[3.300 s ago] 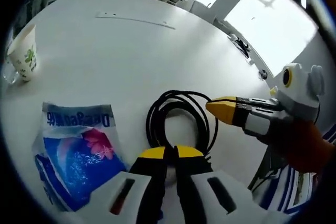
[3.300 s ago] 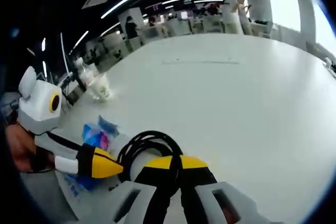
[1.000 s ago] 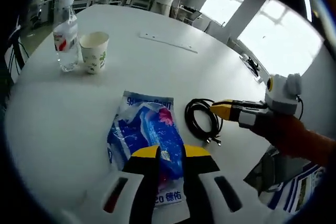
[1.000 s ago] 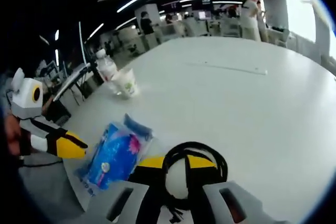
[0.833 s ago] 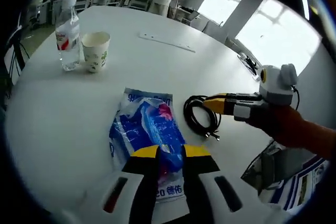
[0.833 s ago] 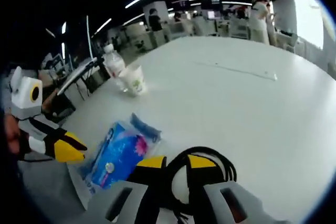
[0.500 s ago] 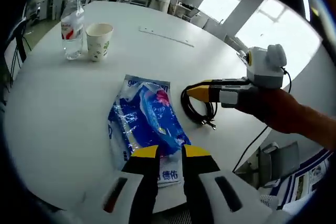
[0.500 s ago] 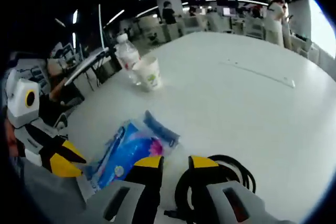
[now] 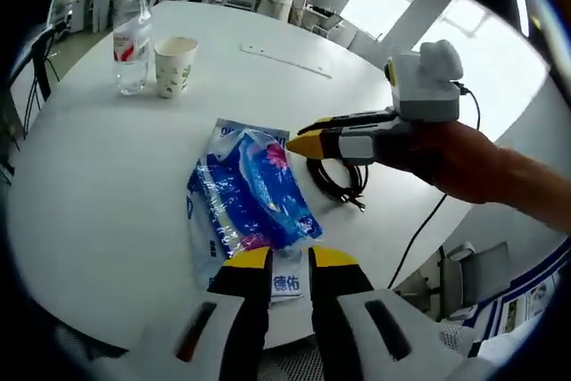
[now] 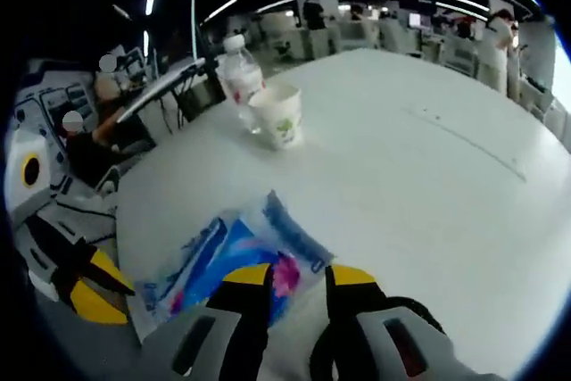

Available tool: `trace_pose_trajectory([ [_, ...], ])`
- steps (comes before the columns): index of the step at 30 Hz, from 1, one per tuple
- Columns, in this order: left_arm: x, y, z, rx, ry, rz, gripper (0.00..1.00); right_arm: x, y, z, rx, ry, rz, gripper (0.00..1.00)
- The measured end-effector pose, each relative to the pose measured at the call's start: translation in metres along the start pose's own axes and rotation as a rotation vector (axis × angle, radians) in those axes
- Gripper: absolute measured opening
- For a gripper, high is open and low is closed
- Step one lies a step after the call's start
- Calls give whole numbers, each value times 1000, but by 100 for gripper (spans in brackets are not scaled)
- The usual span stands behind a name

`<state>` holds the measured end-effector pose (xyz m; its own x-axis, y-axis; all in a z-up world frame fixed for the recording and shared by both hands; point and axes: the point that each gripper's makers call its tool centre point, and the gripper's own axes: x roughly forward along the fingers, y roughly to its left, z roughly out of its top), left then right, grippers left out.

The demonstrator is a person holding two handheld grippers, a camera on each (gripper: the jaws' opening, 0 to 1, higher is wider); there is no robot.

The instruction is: Arrange the tabletop items into an orderly group along one side of the table until the central work area is clear of visible clutter.

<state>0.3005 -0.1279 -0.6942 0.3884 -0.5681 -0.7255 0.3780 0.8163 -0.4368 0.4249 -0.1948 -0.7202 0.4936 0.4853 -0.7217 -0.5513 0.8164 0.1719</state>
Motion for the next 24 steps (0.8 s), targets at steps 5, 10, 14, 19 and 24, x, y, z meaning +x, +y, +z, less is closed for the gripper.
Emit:
trace_pose_trajectory([
  [5,-2,1,-5,-17,7,-2,14,9,8,7,-37,10,24,23],
  [10,-5,5,-8,-43,5,3,14,18,18,9,-82,28,49,24],
  [14,-5,7,-8,-64,1,7,14,23,24,12,-107,37,59,19],
  [19,-3,8,-11,-80,9,5,14,25,23,13,-99,49,46,8],
  [24,-1,7,-16,-102,21,-1,15,23,23,13,-90,44,48,4],
])
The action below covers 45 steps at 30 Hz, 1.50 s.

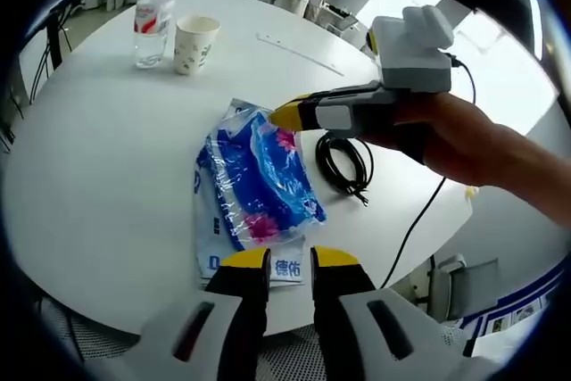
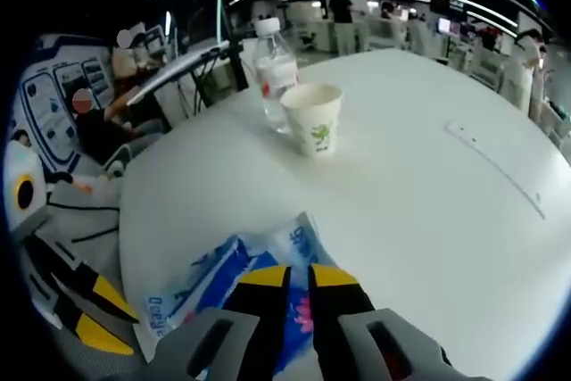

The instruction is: Arrange the tabletop items into an orderly group along one side of the table until the central work area is clear of visible clutter.

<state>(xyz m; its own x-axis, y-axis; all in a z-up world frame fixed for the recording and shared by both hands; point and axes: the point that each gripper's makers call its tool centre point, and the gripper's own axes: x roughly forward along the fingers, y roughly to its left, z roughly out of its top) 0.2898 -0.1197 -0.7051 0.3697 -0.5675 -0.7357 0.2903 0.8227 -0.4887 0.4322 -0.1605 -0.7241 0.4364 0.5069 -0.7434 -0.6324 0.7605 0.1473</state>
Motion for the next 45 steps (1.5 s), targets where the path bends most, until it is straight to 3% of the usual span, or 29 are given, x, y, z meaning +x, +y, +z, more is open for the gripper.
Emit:
trace_pose_trajectory([
  [16,6,-3,-11,9,48,-3,17,-6,1,-4,34,-11,8,0],
  [20,6,-5,-15,-11,54,-12,17,-8,7,-4,6,-21,24,0],
  [24,6,-5,-17,-21,57,-17,17,-5,11,-6,-16,-7,34,10],
  [31,5,-6,-22,-35,62,-19,19,-1,13,-3,-75,6,10,18],
  [35,4,-6,-24,-45,63,-18,19,2,16,-8,-91,30,16,14],
  [38,5,-5,-25,-48,60,-15,19,-1,13,-11,-82,21,4,5],
  [45,5,1,-27,-68,60,5,19,-8,11,-27,-56,25,-6,1],
])
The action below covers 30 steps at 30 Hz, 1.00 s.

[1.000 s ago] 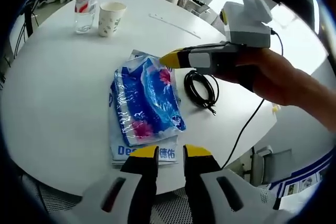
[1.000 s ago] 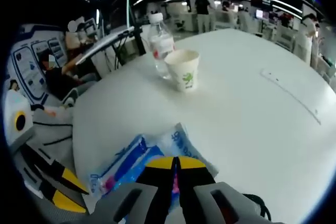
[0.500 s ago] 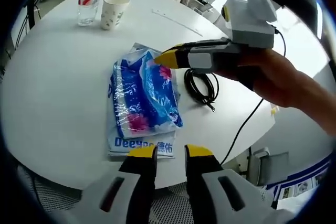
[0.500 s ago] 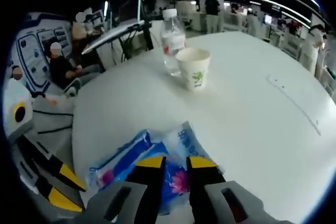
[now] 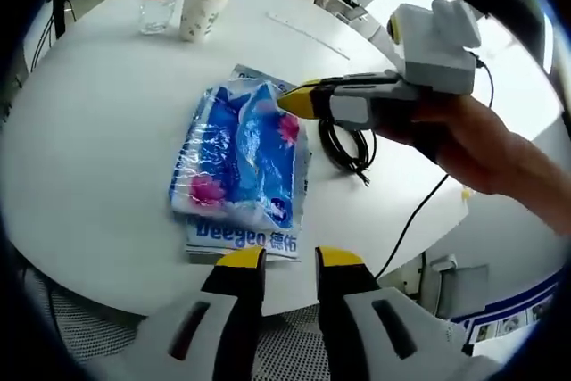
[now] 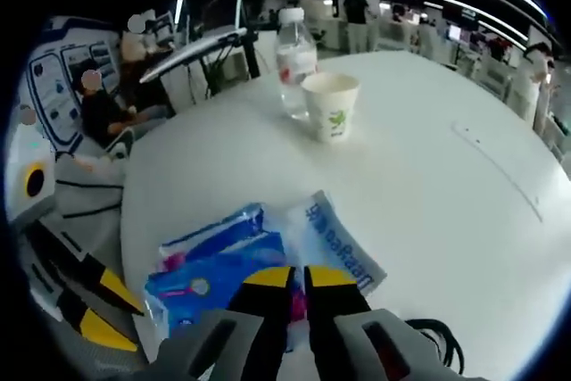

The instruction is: Arrange the tabletop items into an orderly group along one side of the table until the central work area is clear of visible clutter.

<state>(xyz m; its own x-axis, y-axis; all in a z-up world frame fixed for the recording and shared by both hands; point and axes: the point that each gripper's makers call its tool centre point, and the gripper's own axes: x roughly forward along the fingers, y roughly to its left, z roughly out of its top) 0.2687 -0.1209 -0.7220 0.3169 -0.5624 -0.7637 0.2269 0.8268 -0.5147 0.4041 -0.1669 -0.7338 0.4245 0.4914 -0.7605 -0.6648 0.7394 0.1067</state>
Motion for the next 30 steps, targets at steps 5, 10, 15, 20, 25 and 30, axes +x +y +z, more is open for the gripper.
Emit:
trace_pose_trajectory([
  [5,-3,9,6,-21,-26,23,19,-10,4,-14,19,1,-10,0],
  [10,-2,18,8,-41,-40,47,18,-14,7,-27,59,7,-16,0],
  [15,-4,32,9,-26,-58,98,17,-19,12,-36,77,10,-21,1],
  [20,-4,37,12,-39,-81,109,16,-26,14,-44,97,7,-33,0],
  [25,-3,39,15,-26,-91,124,14,-33,15,-51,115,3,-47,0],
  [30,0,37,20,-9,-95,129,13,-38,17,-54,131,-5,-58,0],
])
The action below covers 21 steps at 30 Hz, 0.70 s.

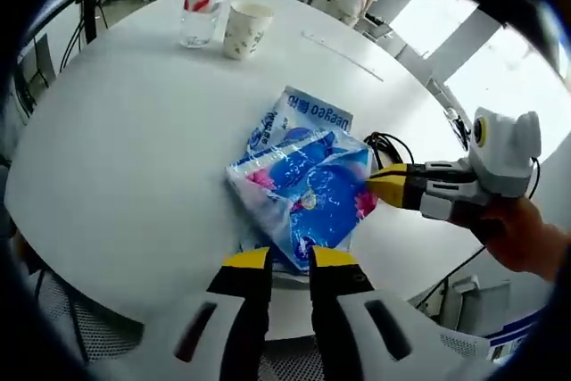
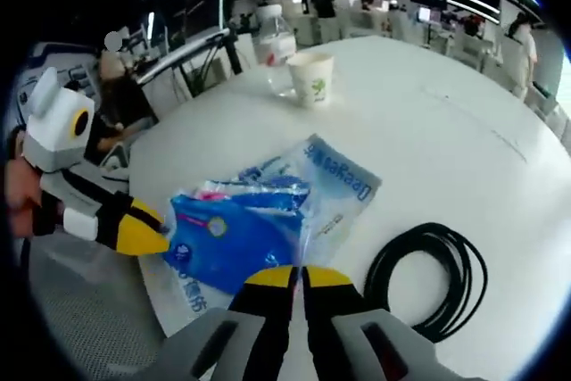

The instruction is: Arrange the tabletop items into an orderly group along one side of the table until the central work area is clear of visible clutter.

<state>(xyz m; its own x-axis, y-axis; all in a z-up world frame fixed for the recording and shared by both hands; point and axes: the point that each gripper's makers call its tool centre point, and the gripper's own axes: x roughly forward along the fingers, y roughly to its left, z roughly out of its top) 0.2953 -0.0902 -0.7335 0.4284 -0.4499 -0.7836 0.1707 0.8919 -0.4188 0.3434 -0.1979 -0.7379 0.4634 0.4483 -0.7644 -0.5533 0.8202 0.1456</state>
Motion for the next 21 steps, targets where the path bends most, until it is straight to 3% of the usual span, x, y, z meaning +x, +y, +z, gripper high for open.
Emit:
trace_pose_trajectory([
  [16,7,8,3,49,6,34,11,-17,18,-26,101,-13,-30,1],
  [21,8,8,8,106,4,37,13,-23,21,-23,143,-42,-33,2],
])
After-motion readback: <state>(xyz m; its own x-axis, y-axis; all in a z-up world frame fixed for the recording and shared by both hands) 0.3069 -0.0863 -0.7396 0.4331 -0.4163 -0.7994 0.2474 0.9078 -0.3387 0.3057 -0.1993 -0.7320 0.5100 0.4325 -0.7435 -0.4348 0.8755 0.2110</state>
